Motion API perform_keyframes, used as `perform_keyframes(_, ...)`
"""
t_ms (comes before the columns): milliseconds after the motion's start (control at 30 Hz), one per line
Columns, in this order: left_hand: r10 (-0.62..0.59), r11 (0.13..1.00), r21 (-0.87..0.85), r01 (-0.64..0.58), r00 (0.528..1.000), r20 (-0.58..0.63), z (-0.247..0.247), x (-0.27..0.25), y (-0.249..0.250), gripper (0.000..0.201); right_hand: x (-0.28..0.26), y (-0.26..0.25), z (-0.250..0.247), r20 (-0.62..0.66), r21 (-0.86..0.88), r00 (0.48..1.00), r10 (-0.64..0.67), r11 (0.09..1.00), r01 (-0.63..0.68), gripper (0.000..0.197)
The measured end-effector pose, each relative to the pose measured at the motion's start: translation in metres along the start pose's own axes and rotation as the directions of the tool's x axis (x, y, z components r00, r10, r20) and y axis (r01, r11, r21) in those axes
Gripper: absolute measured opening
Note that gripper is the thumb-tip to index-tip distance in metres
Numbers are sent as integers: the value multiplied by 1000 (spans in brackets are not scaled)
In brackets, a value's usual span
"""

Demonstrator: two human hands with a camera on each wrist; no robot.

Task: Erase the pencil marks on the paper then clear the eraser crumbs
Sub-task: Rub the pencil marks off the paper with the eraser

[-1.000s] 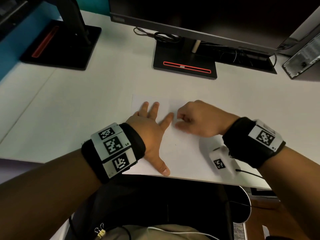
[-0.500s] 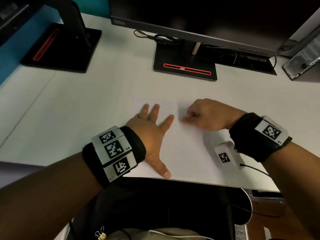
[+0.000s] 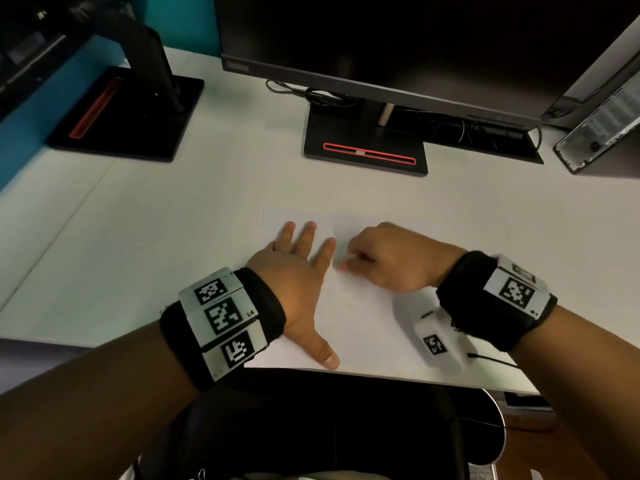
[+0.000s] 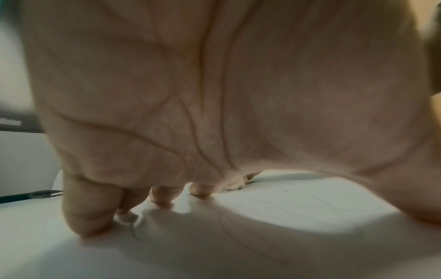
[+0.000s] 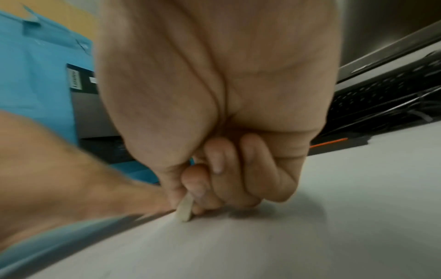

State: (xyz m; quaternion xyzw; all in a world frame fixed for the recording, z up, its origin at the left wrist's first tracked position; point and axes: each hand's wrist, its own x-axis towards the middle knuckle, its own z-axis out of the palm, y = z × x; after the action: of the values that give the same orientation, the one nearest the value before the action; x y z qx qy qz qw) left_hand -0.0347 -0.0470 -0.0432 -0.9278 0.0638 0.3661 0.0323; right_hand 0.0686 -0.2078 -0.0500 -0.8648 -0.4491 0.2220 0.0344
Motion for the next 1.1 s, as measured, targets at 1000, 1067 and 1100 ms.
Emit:
perform_keyframes(1000,8,999,48,-6,1000,-27,6,6,-4,164,-8,-17,7,75,52,993,-95,994,91,43)
perform_keyframes(1067,6,999,52,-5,1000,-28,6,6,-4,164,-6,-10,1,76,30,996,-46,999,44,46)
perform_keyframes(1100,6,999,53,-4,1000,-26,6,5,-4,163,-3,-6,-2,44,24,999,-13,1000,12,47)
